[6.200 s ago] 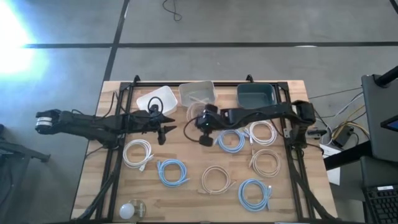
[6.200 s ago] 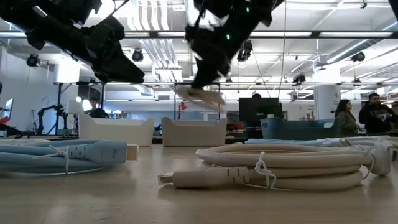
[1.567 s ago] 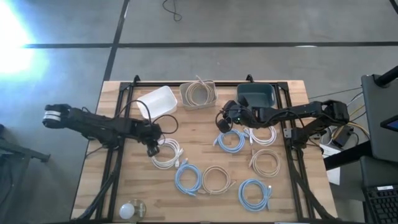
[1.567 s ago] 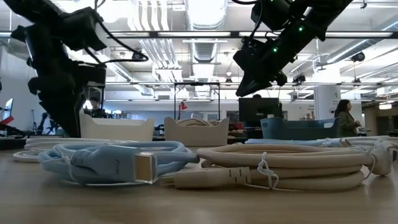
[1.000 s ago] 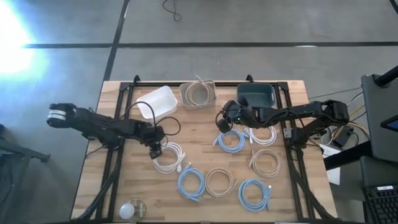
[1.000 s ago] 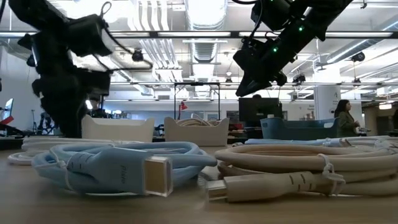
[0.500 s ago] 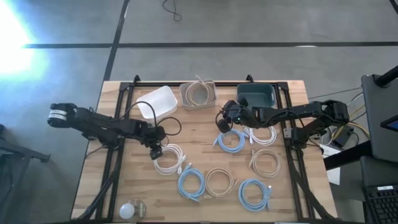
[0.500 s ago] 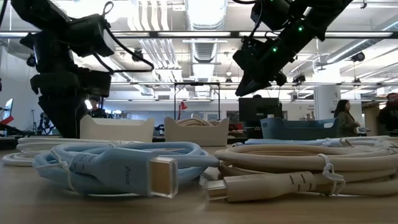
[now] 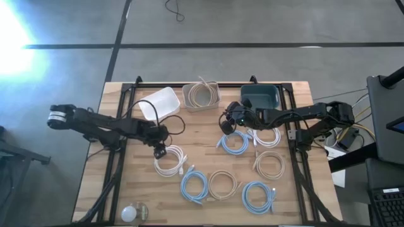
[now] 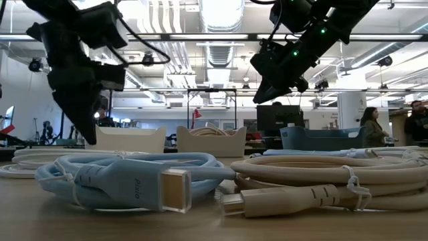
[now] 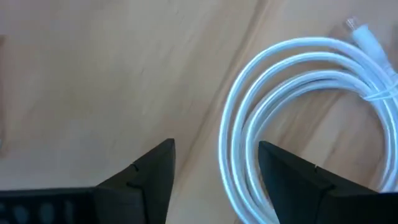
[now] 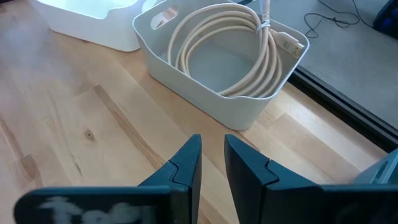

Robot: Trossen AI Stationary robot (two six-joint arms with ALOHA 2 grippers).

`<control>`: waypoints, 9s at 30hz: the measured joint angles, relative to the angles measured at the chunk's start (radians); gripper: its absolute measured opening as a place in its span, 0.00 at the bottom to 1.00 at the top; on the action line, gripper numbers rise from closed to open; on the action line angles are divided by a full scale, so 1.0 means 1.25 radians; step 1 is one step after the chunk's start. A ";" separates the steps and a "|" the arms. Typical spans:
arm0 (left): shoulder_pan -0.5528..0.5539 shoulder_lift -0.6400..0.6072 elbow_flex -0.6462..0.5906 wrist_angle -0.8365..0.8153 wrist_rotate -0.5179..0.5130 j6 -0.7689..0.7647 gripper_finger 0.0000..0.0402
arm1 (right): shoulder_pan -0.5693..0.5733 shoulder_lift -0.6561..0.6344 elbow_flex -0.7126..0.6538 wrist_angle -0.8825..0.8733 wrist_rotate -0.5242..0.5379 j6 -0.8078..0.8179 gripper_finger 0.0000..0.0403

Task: Sort HDMI cables
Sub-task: Put the left white HDMI cable into the white bin, then put the top light blue HDMI cable into the blue bin, then put the right light blue HDMI cable into the blue bin

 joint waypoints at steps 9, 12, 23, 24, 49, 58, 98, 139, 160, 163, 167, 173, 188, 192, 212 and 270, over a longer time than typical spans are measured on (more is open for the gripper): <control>-0.002 0.042 -0.067 0.079 0.110 -0.040 0.55 | 0.000 0.000 -0.004 -0.001 0.000 -0.003 0.16; -0.001 0.045 -0.074 0.082 0.109 -0.038 0.55 | 0.000 0.000 -0.004 -0.001 0.000 -0.003 0.16; -0.001 0.085 -0.098 0.098 0.054 -0.005 0.44 | 0.000 0.000 -0.006 0.000 0.000 -0.003 0.16; -0.002 0.091 -0.099 0.098 0.047 -0.004 0.40 | 0.000 0.000 -0.007 -0.001 0.000 -0.003 0.16; -0.001 0.011 0.181 -0.114 -0.574 0.173 0.07 | 0.000 0.000 -0.017 -0.001 0.001 -0.003 0.16; 0.079 0.009 0.274 -0.145 -0.814 0.301 0.08 | 0.000 0.020 -0.017 0.000 0.001 -0.002 0.16; 0.384 0.013 0.026 0.060 -0.745 0.277 0.18 | 0.000 0.032 -0.015 0.000 0.000 0.027 0.16; 0.386 0.013 0.132 0.112 -0.325 0.338 0.40 | 0.001 0.031 0.061 -0.259 -0.192 -0.051 0.39; 0.385 0.013 0.120 0.241 -0.233 0.337 0.38 | 0.002 0.154 0.005 -0.261 -0.232 -0.014 0.41; 0.385 0.013 0.120 0.241 -0.233 0.337 0.38 | 0.002 0.173 0.011 -0.260 -0.231 -0.019 0.41; 0.385 0.013 0.120 0.241 -0.234 0.336 0.38 | 0.001 0.182 0.014 -0.255 -0.228 -0.020 0.40; 0.385 0.013 0.120 0.241 -0.234 0.335 0.38 | -0.002 0.181 0.013 -0.255 -0.230 -0.018 0.31; 0.385 0.013 0.120 0.241 -0.235 0.335 0.38 | -0.002 0.173 0.058 -0.277 -0.233 -0.014 0.06; 0.385 0.013 0.120 0.241 -0.235 0.335 0.38 | -0.002 0.151 0.113 -0.333 -0.224 -0.021 0.06; 0.384 0.013 0.120 0.240 -0.235 0.332 0.38 | -0.072 -0.120 0.135 -0.513 0.432 0.044 0.05; 0.384 0.013 0.120 0.253 -0.235 0.316 0.38 | -0.306 -0.082 -0.113 -0.059 0.321 -0.088 0.39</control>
